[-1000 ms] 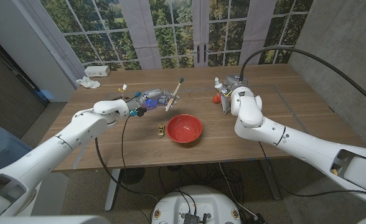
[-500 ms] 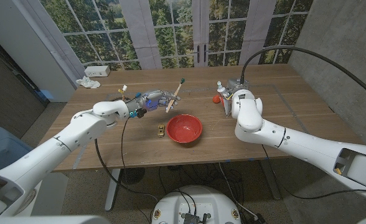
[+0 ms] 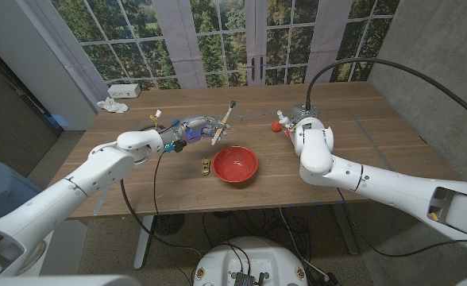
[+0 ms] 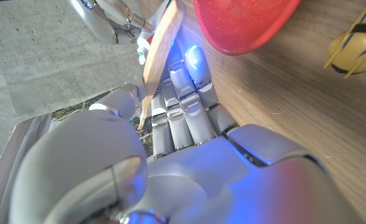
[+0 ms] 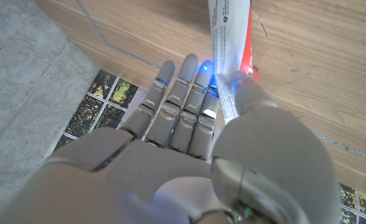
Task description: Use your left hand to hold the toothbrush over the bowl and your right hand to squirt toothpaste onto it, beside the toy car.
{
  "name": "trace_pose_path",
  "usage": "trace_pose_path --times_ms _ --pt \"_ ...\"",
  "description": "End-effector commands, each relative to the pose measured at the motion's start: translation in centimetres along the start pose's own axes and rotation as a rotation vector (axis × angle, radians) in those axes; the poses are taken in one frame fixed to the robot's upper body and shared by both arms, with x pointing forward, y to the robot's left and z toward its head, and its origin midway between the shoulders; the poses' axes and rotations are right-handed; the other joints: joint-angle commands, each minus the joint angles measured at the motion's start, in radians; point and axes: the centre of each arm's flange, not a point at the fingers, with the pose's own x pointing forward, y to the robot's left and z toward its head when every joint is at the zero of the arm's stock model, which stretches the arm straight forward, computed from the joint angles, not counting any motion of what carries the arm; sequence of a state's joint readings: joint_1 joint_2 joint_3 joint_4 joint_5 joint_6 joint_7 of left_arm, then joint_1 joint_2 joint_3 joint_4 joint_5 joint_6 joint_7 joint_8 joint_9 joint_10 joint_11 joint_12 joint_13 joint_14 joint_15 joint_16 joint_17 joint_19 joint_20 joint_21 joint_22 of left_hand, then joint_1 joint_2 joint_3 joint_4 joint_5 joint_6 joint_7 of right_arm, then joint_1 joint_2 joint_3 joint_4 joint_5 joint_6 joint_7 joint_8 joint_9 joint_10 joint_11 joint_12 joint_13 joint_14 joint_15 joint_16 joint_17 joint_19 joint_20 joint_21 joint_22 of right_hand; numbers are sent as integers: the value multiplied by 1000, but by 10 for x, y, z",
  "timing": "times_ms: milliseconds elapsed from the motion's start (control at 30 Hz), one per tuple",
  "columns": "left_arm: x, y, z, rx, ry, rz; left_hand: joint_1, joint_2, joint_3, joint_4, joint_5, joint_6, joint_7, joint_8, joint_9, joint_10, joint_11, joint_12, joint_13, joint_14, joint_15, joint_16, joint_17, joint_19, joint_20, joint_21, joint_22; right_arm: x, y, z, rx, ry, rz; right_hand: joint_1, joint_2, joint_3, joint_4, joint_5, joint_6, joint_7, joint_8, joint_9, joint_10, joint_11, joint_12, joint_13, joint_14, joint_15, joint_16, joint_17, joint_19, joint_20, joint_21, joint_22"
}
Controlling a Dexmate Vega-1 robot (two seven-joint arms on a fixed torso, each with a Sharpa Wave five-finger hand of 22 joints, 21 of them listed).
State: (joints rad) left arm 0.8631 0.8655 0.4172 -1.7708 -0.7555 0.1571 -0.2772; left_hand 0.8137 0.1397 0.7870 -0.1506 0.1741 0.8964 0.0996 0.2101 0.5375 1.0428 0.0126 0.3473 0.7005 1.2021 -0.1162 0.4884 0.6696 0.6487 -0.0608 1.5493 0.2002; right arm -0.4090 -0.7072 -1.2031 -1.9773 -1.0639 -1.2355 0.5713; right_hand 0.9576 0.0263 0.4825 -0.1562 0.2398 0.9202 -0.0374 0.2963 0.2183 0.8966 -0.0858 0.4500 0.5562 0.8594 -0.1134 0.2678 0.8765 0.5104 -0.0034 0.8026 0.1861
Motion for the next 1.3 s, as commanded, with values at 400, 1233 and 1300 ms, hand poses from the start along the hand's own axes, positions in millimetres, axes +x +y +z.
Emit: trace_pose_path --times_ms 400,1233,1300 --pt "-7 -14 5 99 20 12 44 50 16 5 4 22 -9 9 -9 192 -190 -54 -38 61 -110 3 4 -9 -149 2 1 -18 5 -10 -12 26 31 -79 -32 -51 14 -39 -194 8 -79 -5 -245 31 -179 -47 -152 -10 -46 -52 -53 35 -12 -4" --pt "-7 -33 -2 182 117 48 80 35 -65 -27 -4 34 -14 -27 -54 152 -183 -138 -163 98 -102 120 104 43 -155 25 33 -41 -12 -29 182 -26 -147 -169 -15 -88 47 -43 -215 33 -82 -6 -247 50 -210 -63 -175 17 -35 -67 -74 55 -25 -4" --pt "-5 -34 -4 185 118 48 83 33 -77 -27 -4 33 -19 -28 -58 146 -184 -143 -173 94 -101 130 110 44 -155 25 37 -41 -12 -29 186 -30 -143 -170 -14 -89 46 -43 -216 33 -82 -6 -247 52 -211 -63 -176 18 -35 -67 -75 56 -26 -4"
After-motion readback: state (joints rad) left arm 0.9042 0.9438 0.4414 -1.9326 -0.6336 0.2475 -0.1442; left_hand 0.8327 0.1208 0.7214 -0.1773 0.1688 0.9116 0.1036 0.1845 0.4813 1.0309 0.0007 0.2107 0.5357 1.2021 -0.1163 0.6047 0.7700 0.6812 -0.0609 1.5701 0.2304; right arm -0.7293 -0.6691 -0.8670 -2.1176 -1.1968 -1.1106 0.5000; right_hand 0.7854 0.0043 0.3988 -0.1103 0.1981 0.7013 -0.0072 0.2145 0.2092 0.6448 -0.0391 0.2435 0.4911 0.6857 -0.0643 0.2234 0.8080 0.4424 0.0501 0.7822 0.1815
